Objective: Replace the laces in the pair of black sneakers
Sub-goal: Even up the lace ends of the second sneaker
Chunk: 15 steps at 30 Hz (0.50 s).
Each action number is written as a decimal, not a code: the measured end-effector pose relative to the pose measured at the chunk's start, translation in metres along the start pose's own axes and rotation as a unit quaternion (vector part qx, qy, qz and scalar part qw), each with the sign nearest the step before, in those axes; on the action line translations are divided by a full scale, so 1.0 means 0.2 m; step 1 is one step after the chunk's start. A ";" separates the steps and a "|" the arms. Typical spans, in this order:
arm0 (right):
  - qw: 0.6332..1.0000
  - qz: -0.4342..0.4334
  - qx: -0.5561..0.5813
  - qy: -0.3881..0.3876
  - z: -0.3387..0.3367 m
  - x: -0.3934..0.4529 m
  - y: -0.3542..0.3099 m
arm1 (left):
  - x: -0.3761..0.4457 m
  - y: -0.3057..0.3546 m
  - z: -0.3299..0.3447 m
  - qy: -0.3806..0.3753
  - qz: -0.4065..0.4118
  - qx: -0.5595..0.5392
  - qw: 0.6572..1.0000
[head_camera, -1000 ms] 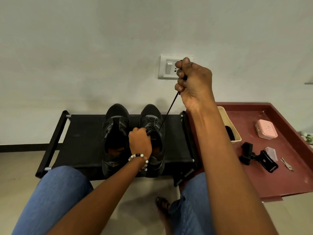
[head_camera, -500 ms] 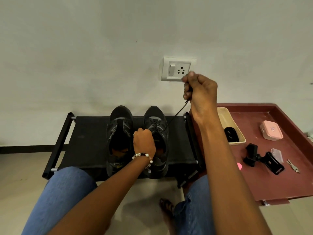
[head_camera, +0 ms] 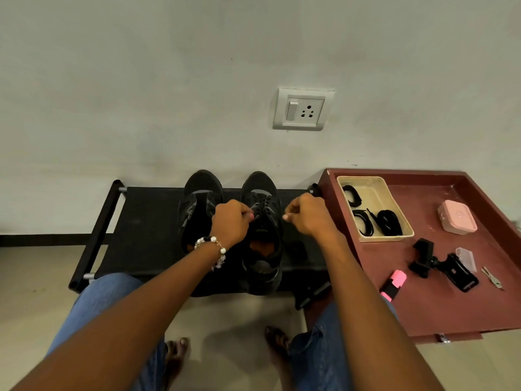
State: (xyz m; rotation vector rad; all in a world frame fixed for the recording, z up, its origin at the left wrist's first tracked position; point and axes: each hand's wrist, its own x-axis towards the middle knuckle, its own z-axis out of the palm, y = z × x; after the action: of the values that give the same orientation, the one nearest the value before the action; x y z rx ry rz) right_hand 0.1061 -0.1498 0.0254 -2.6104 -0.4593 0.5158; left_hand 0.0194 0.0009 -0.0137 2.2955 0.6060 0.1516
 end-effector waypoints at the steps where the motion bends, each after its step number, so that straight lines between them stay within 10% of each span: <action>1: 0.999 -0.002 0.041 -0.018 0.02 0.01 -0.01 | 0.00 0.00 0.00 0.000 0.004 0.006 1.000; 15: 0.999 -0.018 -0.044 -0.013 0.07 0.04 -0.02 | 0.04 0.02 -0.05 -0.067 0.027 0.173 0.982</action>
State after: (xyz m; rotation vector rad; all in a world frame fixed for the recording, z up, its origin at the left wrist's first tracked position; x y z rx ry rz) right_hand 0.1068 -0.1381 0.0123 -2.6757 -0.5480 0.5306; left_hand 0.0260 0.0089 -0.0044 2.6337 0.5331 -0.0905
